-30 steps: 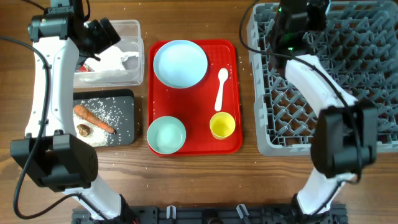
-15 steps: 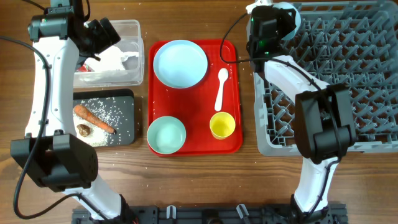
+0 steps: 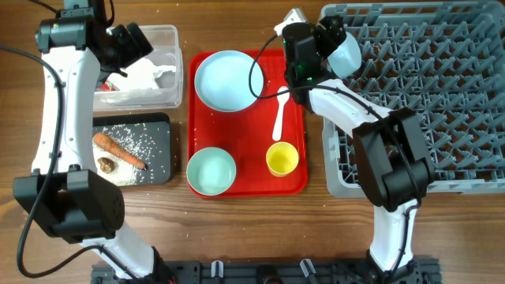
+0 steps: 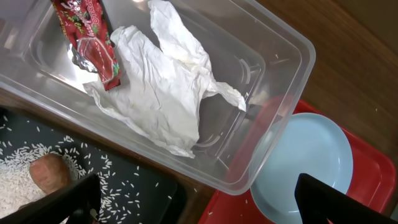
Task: Sort waste into correct bins and load items into the dishwasher rack
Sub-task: 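Grasp the light-blue bowl with the right gripper and place it in the rack, then grasp the green bowl with the right gripper and place it in the rack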
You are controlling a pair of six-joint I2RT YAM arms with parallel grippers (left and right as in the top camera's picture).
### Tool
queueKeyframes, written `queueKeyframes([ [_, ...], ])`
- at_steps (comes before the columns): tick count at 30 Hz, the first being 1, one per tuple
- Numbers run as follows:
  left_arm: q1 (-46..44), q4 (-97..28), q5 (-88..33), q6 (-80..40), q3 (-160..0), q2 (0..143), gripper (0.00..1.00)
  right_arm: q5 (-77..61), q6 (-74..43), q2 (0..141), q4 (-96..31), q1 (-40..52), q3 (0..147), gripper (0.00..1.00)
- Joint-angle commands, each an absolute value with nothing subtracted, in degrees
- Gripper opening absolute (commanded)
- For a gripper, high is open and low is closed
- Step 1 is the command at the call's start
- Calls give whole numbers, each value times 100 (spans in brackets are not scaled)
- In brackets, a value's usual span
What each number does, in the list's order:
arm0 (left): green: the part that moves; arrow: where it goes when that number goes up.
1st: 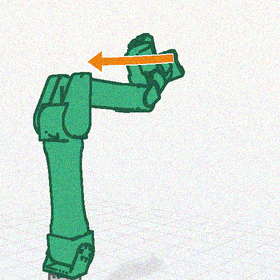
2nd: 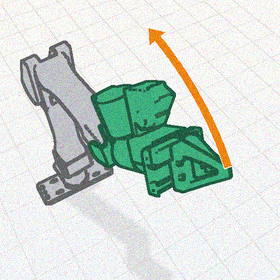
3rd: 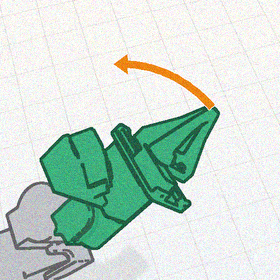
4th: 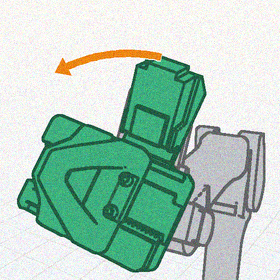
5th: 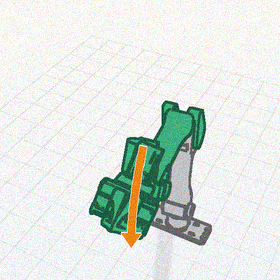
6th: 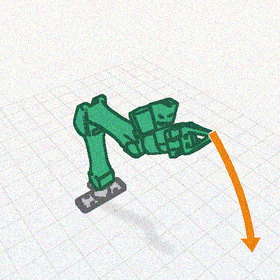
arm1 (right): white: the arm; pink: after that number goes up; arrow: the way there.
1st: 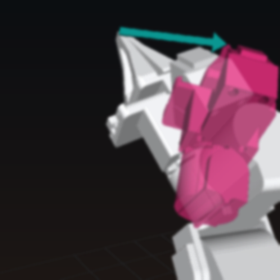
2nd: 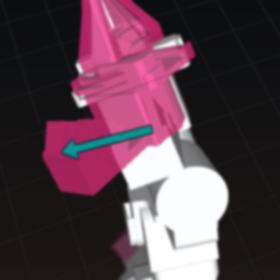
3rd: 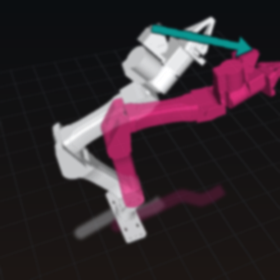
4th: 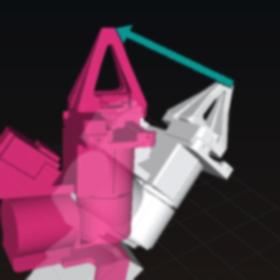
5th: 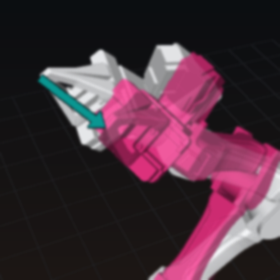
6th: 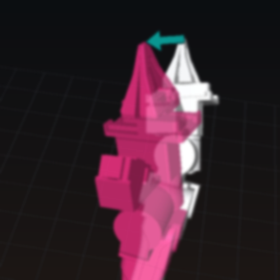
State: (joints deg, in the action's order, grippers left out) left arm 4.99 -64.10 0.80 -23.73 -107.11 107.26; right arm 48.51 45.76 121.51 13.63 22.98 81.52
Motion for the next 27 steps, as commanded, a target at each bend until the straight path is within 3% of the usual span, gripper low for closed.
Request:
queueKeyframes([
  [1, 515, -6407, 137, -2447, -10801, 10770, 100, 3892, 3218, 11229, 674, 2335, 8141, 87],
  [3, 515, -6407, 137, -2447, -10801, 10770, 100, 1627, 1909, 10390, -1079, 2447, 8141, 89],
  [4, 515, -6407, 137, -2447, -10801, 10770, 100, 652, 1468, 10173, -1529, 2460, 8138, 90],
  [6, 515, -6407, 137, -2447, -10801, 10770, 100, -1898, -204, 9738, -2401, 2458, 8136, 100],
  [8, 515, -6407, 137, -2447, -10801, 10770, 100, -3041, -1105, 9747, -2757, 2469, 8088, 100],
  [19, 515, -6407, 137, -2447, -10801, 10770, 100, -674, -458, 9806, -4320, 4488, 8051, 100],
  [27, 515, -6407, 137, -2447, -10801, 10770, 100, -421, -301, 11004, -4593, 4740, 8016, 77],
])
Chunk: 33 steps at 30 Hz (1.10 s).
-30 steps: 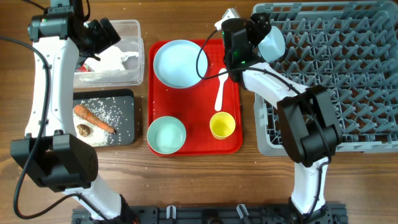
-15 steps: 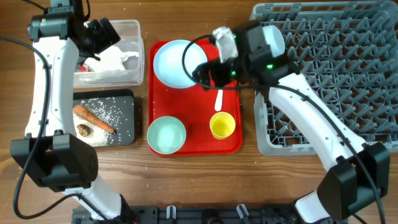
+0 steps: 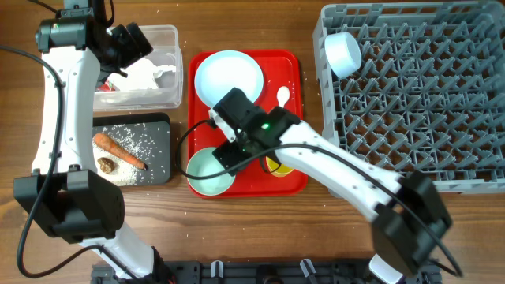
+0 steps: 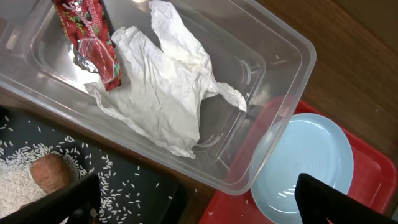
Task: Sort waste into correct bins and load items into the dishwasher rack
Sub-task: 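Grasp the green bowl with the right gripper and place it in the rack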
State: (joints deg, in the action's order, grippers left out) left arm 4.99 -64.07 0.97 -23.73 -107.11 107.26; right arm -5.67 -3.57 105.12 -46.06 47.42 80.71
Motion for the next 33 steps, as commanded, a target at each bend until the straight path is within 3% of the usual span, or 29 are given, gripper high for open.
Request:
queueKeyframes([
  [1, 517, -6405, 137, -2447, -10801, 10770, 100, -414, -287, 11201, -4580, 4740, 8016, 72],
  [3, 515, -6407, 137, -2447, -10801, 10770, 100, -416, -148, 11487, -4563, 4740, 8016, 60],
  [9, 515, -6405, 137, -2447, -10801, 10770, 100, -248, -145, 11614, -4355, 4696, 8023, 6],
  [20, 515, -6407, 137, -2447, -10801, 10770, 100, -36, -158, 10844, -5063, 4091, 9168, 4],
  [26, 515, -6407, 137, -2447, -10801, 10770, 100, 2681, -655, 10132, -5964, 2620, 9568, 4],
  [29, 517, -6407, 137, -2447, -10801, 10770, 100, 4576, -1675, 10149, -6606, 1940, 9566, 4],
  [33, 515, -6407, 137, -2447, -10801, 10770, 100, 5570, -2191, 10191, -7229, 1393, 9483, 4],
])
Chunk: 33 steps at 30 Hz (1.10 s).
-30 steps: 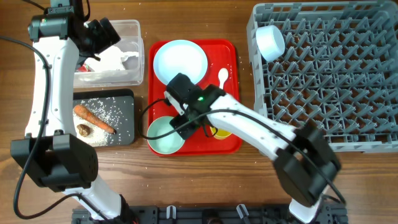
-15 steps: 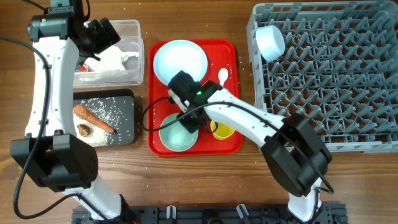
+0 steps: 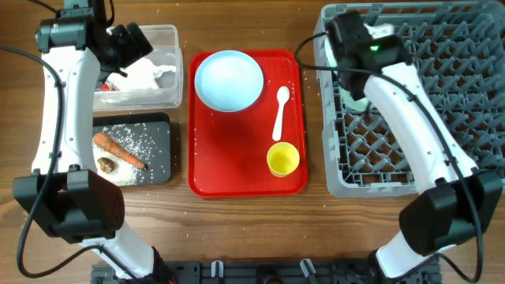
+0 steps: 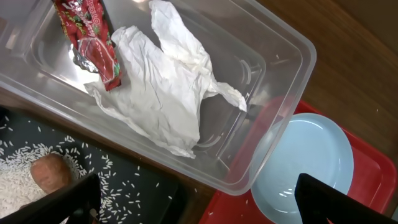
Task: Sort waste into correct bins and load items into the dishwasher rack
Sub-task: 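Grasp the green bowl with the right gripper and place it in the rack, then grasp the light-blue plate with the right gripper and stand it in the rack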
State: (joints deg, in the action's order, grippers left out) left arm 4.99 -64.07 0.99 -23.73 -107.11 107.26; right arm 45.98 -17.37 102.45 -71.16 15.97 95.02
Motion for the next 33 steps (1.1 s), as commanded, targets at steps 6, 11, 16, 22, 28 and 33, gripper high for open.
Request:
queueKeyframes([
  [6, 515, -6407, 137, -2447, -10801, 10770, 100, 7999, -1092, 10202, -6578, 1367, 9435, 5],
  [11, 515, -6407, 137, -2447, -10801, 10770, 100, 6434, -760, 10296, -6093, 1494, 9133, 4],
  [16, 515, -6407, 137, -2447, -10801, 10770, 100, 6488, -471, 10770, -6027, 1629, 8890, 4],
  [22, 517, -6407, 137, -2447, -10801, 10770, 100, 6425, -471, 10792, -5988, 1911, 8875, 4],
  [28, 515, -6407, 137, -2447, -10801, 10770, 100, 6493, -467, 11126, -6049, 1911, 8875, 4],
  [33, 517, -6407, 137, -2447, -10801, 10770, 100, 6860, -462, 11220, -6073, 1911, 8875, 4],
])
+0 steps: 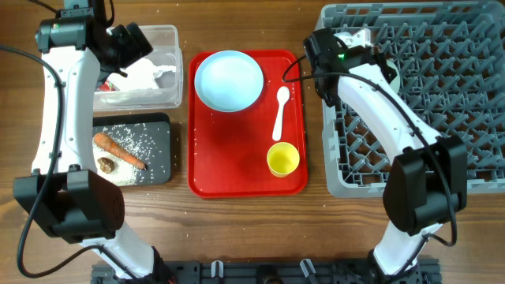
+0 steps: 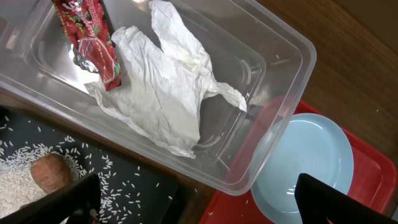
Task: Sort waste into correct bins and load items into the dishwasher rack
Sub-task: 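Grasp the light-blue plate with the right gripper and stand it in the rack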
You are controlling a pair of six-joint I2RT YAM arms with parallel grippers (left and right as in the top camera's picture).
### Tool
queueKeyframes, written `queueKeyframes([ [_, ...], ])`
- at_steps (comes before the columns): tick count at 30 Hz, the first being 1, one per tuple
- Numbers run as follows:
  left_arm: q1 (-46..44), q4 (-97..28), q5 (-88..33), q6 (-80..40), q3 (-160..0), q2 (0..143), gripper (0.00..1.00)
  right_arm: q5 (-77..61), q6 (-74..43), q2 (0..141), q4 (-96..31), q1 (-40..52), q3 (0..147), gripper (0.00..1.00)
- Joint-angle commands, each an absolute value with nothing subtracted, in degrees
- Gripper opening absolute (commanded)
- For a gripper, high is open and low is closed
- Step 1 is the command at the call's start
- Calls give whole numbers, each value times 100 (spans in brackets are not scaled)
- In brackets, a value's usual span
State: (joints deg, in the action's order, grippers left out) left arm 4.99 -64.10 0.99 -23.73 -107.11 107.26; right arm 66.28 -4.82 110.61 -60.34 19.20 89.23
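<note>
A red tray (image 1: 237, 170) carries a light blue plate (image 1: 229, 79), a white spoon (image 1: 280, 110) and a yellow cup (image 1: 282, 159). The grey dishwasher rack (image 1: 442, 102) stands at the right. My right gripper (image 1: 317, 57) hovers at the rack's near-left corner, beside the spoon's bowl; its jaws are too dark to read. My left gripper (image 2: 199, 205) hangs open and empty over the clear bin (image 2: 273, 68), which holds white tissue (image 2: 161, 87) and a red wrapper (image 2: 93, 43). The plate (image 2: 311, 162) shows past the bin's corner.
A black tray (image 1: 154, 126) in front of the clear bin holds a carrot (image 1: 118, 151), a brown lump (image 1: 105, 165) and scattered rice. The right arm lies across the rack's left side and hides what sits beneath it.
My right gripper has gone from over the rack's left part to its left edge, next to the tray. The left arm and the tray's items have not moved.
First my right gripper held a white cup at the rack's top-left corner, with a light blue bowl on the tray. Then the cup sat in the rack and the gripper was at the bowl. Later the bowl was gone from the tray and the arm was over the rack.
</note>
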Motion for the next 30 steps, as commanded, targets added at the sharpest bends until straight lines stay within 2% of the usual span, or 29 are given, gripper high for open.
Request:
queueKeyframes([
  [1, 515, -6407, 137, -2447, -10801, 10770, 100, 6860, -464, 11220, -6088, 1911, 8875, 4],
  [8, 515, -6407, 137, -2447, -10801, 10770, 100, 6156, -204, 11220, -6399, 2495, 8875, 4],
  [9, 515, -6407, 137, -2447, -10801, 10770, 100, 6119, -97, 11220, -6396, 2536, 8875, 7],
  [12, 515, -6407, 137, -2447, -10801, 10770, 100, 5494, 480, 11220, -6429, 2641, 8875, 38],
  [17, 515, -6407, 137, -2447, -10801, 10770, 100, 5349, 427, 11218, -6543, 2864, 8884, 64],
  [18, 515, -6407, 137, -2447, -10801, 10770, 100, 5256, 220, 11207, -6541, 2875, 8919, 73],
  [22, 515, -6407, 137, -2447, -10801, 10770, 100, 5057, -16, 11093, -6508, 2875, 9365, 81],
  [27, 517, -6407, 137, -2447, -10801, 10770, 100, 3573, 220, 10707, -6525, 2875, 10204, 90],
  [29, 517, -6407, 137, -2447, -10801, 10770, 100, 2141, 217, 10462, -6600, 2875, 10245, 90],
  [30, 517, -6407, 137, -2447, -10801, 10770, 100, 1081, 318, 10412, -6678, 2875, 10243, 95],
])
